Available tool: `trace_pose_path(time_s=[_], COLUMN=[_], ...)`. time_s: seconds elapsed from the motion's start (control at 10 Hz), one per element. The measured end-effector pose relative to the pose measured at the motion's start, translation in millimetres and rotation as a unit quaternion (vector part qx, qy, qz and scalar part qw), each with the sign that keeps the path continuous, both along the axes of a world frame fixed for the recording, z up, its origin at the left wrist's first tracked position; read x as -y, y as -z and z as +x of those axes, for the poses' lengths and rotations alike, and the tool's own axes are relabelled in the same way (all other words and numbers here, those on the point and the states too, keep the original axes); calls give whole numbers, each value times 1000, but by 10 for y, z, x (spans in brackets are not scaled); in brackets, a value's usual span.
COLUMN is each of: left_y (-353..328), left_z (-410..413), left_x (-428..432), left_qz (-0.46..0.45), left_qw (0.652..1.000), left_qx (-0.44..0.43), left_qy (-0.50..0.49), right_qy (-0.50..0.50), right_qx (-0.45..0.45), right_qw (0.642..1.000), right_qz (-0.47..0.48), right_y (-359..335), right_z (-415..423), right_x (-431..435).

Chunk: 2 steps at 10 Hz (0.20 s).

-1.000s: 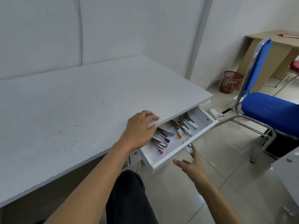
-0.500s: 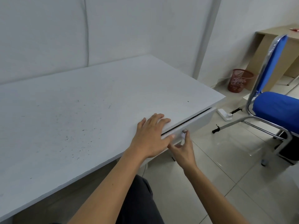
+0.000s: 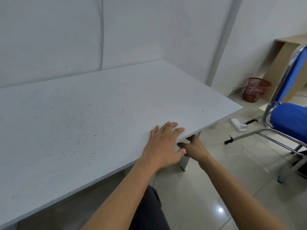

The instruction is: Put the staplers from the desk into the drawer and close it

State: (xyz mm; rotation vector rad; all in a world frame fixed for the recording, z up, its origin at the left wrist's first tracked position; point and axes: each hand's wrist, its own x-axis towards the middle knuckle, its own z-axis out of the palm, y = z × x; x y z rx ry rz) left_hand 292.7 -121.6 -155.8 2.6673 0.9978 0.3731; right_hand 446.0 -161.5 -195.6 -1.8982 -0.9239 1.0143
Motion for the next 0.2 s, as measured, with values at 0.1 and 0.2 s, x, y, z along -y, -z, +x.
trace_pose_path(time_s=[0.1, 0.2], left_y=[-42, -98], left_z=[-44, -178], left_x=[-20, -11], left_qz=[-31, -95], left_qw=[999, 994], left_qx=[23, 46], left_qy=[5, 1], right_qy=[-130, -226], right_qx=[41, 106], right_qw=[988, 962], right_qz=[-75, -110], right_y=[-267, -597], right_z=[-70, -145], right_x=[177, 380])
